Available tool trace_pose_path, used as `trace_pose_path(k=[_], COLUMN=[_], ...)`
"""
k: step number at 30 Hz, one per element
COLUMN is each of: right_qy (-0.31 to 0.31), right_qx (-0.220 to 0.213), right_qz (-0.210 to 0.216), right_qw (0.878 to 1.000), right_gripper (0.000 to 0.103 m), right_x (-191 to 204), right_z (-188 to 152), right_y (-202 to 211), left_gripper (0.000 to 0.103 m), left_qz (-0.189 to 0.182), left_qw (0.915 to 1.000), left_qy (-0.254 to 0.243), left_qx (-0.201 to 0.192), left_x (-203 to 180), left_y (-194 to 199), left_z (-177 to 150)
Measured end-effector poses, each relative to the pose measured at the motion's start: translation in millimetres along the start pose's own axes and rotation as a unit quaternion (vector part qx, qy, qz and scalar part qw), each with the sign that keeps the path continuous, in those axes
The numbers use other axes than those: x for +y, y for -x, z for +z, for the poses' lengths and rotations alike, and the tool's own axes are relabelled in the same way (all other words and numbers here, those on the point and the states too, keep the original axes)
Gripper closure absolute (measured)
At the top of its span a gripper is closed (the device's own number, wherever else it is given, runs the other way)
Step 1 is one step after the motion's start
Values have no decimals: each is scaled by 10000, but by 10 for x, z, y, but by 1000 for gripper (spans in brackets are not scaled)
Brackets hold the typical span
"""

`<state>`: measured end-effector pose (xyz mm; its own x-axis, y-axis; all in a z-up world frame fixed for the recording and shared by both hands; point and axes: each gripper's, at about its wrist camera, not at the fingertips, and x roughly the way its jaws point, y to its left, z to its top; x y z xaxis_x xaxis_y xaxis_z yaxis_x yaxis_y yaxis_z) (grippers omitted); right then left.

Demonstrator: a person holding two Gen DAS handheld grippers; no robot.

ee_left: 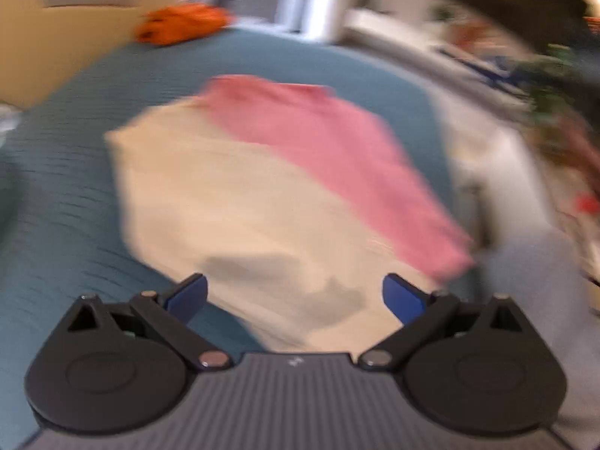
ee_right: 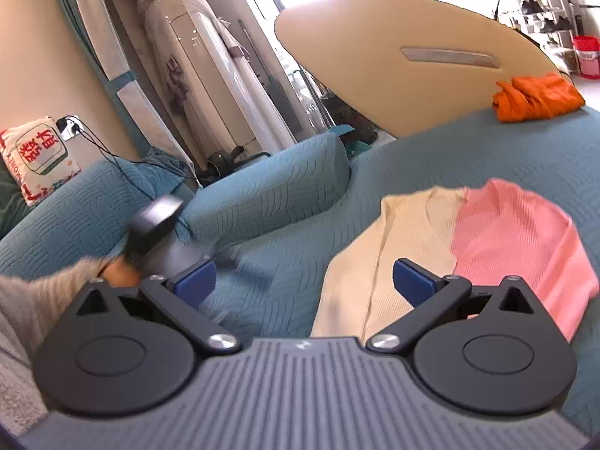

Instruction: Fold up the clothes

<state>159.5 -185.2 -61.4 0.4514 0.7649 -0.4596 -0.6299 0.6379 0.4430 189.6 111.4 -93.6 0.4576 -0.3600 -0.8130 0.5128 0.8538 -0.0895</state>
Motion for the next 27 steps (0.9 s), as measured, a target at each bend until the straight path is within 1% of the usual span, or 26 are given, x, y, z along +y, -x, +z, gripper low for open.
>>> trace_pose_path(k=[2,3,4,5,6,8,9,10,12,13,15,18,19,21,22,23,25,27], right_qy=[49,80,112,128,116,92,81,59,14,-9,32,-47,-69,-75,-73,-72,-73,-75], right_qx=[193,354,520,575,636,738,788,849,970,1031,1090,1020,1004,1023,1029,1036,1044,1049], right_qz=[-186,-328,-474,-520,-626,-696,-729,-687,-595,-549,-406,-329,-312,-291,-271,-254,-220,-198], right_qw=[9996,9988,9975,9969,9959,9948,9942,9940,9935,9932,9932,9942,9944,9943,9943,9943,9943,9943], right_gripper=[0,0,0,0,0,1,2,2,2,2,2,2,2,2,2,2,2,2], right_x=[15,2,-12,-31,-78,-154,-191,-215,-261,-284,-314,-335,-342,-343,-339,-311,-295,-295], right_z=[-134,-224,-315,-361,-459,-587,-650,-691,-771,-811,-830,-798,-789,-779,-778,-812,-821,-844], right_y=[-201,-419,-645,-753,-974,-1181,-1282,-1320,-1391,-1426,-1460,-1426,-1418,-1416,-1416,-1440,-1451,-1447], left_gripper=[5,5,8,12,18,29,33,39,44,44,44,40,41,46,57,76,98,98], left_qz=[513,709,882,1055,1200,1554,1607,1779,1918,1962,1896,1868,1859,1960,1999,2033,2153,2259], left_qw=[9983,9965,9940,9910,9871,9777,9763,9717,9673,9658,9664,9667,9667,9640,9630,9622,9593,9579], left_qy=[256,391,527,662,830,1058,1072,1067,1044,1040,1109,1185,1213,1126,1092,1066,1012,878], left_qx=[103,223,362,500,652,940,974,1134,1287,1336,1338,1286,1270,1401,1442,1468,1519,1537], left_x=[357,504,638,772,900,1094,1128,1210,1273,1298,1333,1324,1309,1282,1267,1251,1227,1193], left_y=[-362,-542,-717,-892,-1053,-1301,-1326,-1466,-1596,-1641,-1699,-1673,-1676,-1771,-1792,-1802,-1835,-1900], left_z=[472,657,821,986,1123,1345,1353,1439,1495,1509,1530,1517,1512,1509,1512,1515,1529,1565])
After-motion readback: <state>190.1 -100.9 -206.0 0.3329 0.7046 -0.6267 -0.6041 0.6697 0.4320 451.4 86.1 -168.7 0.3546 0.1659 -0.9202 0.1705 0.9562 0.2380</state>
